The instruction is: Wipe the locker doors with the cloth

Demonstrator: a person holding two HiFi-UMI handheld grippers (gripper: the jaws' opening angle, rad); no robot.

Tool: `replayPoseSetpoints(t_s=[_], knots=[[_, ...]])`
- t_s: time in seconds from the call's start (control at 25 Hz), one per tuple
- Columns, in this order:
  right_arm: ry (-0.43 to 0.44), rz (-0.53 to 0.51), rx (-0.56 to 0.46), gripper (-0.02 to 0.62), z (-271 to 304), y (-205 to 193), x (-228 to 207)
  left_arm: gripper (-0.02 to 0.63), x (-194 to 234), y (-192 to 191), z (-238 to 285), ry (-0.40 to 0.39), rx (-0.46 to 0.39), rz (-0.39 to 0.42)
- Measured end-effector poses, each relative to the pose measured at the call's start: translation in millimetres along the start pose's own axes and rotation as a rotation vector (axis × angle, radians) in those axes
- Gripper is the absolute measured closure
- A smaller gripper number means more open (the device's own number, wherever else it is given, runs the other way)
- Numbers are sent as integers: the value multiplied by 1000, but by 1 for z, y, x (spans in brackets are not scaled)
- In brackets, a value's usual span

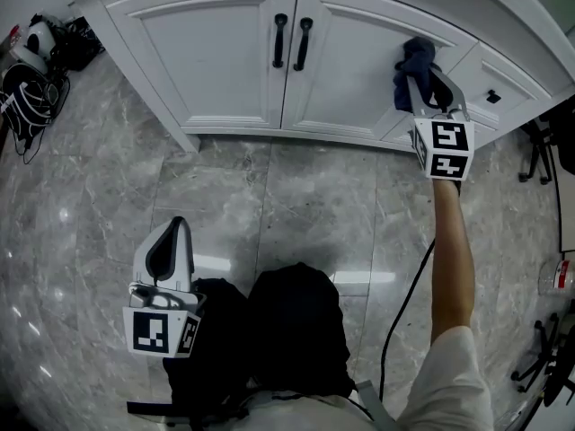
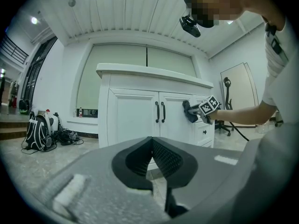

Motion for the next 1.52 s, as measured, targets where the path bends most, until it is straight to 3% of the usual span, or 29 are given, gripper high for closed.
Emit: replayPoseSetpoints(t_s=[0.2, 0.44, 0.84, 1.0, 1.52], knots=[[18, 10, -65, 491, -18, 10, 10, 604, -1, 0, 1, -1, 1, -2], [160, -34, -154, 491, -20, 35, 88, 604, -3, 0, 1, -1, 1, -2], [306, 51, -93, 489, 44, 27, 163, 604, 2, -1, -4, 16, 13, 1], [305, 58, -70, 489, 53, 21, 158, 604, 3, -1, -4, 20, 16, 3], [165, 25, 48, 491, 32, -44, 83, 604, -2, 0, -1, 7, 11, 7]])
Point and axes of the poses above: the fingertips, and each gripper's own axes: z forward along the fingers, x to its left, y out of its top, the point moved 9 cm from there along -z, backward along the fingers, and after that the axes turned 7 degrees about x, right-handed, at the moved point
